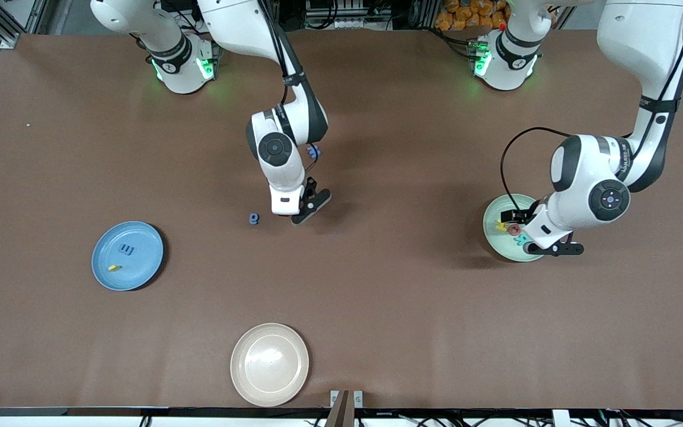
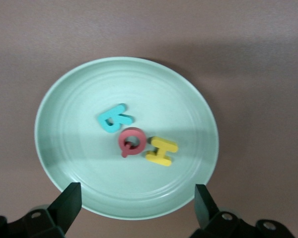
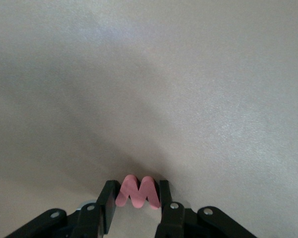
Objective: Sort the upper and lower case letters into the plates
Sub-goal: 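Place the pink M on the blue plate with the right gripper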
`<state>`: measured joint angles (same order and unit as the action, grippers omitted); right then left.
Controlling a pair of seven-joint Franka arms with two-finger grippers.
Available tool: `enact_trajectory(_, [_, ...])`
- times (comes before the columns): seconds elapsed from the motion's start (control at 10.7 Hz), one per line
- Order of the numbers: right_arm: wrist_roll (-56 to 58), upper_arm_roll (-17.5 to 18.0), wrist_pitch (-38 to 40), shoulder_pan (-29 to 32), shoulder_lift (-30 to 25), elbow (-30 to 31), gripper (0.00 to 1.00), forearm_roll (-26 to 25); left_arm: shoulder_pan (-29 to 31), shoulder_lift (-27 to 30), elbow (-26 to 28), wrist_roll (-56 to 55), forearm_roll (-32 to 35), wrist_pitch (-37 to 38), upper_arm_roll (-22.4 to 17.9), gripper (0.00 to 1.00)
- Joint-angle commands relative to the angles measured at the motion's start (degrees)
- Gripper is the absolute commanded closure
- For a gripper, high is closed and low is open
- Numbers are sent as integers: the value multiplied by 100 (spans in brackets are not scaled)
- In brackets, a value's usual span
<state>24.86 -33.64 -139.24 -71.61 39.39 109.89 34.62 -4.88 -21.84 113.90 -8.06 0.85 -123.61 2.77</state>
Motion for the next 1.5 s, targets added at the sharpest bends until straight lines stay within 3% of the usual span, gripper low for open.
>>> enact_trajectory(0.0, [63, -133, 290, 199, -465, 32, 100, 89, -363, 197, 159, -693, 65, -32, 4, 0])
enact_trajectory(0.09, [115, -422, 649, 217, -650, 24, 100, 89, -565, 215, 159, -1167, 65, -32, 39, 0])
enact_trajectory(0.38, [221, -1292, 732, 200, -714, 24, 100, 19, -961, 198, 89, -2442, 47, -40, 398, 0])
enact_trajectory(0.56, [387, -1645, 680, 453, -652, 224, 100, 19, -1513, 154, -77, -3216, -459, -49, 435, 0])
enact_trajectory(0.75, [1017, -1743, 671, 1232, -652, 374, 100, 19, -2015, 127, -227, -3849, -918, -128, 452, 0])
enact_trajectory(1.13, [2880, -1717, 679, 3087, -617, 349, 100, 80, -2586, -83, -236, -5335, -929, -769, 1067, 0])
enact_trajectory(1.41, [3043, -1629, 697, 3408, -617, 323, 100, 98, -3289, -486, -454, -6048, -867, -1436, 1172, 0])
